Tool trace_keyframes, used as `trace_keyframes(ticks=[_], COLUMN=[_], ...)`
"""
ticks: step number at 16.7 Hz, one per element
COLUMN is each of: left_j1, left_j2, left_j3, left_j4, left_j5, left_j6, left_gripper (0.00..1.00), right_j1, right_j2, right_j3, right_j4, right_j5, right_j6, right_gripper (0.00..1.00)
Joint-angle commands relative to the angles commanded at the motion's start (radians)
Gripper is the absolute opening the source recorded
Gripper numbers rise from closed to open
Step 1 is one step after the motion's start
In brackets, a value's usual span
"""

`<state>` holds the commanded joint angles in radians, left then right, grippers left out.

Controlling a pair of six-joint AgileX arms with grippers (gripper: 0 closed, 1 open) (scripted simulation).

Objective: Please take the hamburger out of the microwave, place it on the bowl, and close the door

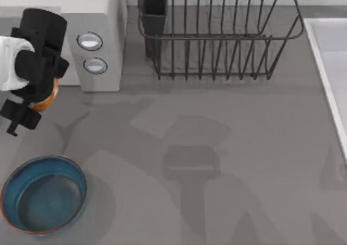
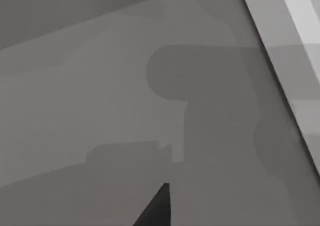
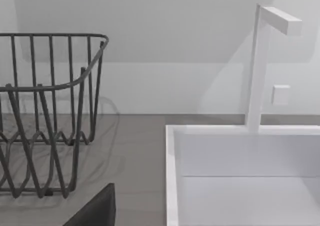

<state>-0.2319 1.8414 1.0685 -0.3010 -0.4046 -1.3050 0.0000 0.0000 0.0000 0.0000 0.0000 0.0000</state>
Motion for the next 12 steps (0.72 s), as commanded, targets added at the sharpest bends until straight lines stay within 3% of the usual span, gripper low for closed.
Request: trace_keyframes(ticks=[7, 12], left_j1=[-0.287, -0.447], left_j2=[0.233, 0.410], left_j3=[0.239, 0.291], left_j4=[-0.809, -1.225], left_j5=[-0.175, -0.271], left_j6=[-0.916, -1.360], left_gripper=[0.00, 0.00], right_j1=[0.000, 0.000], right_j2=[0.000, 0.000], right_j3=[0.000, 0.000], right_j4=[0.000, 0.000], right_j5=[0.000, 0.000], right_j6=[0.000, 0.000], right_gripper=[1.00, 1.00])
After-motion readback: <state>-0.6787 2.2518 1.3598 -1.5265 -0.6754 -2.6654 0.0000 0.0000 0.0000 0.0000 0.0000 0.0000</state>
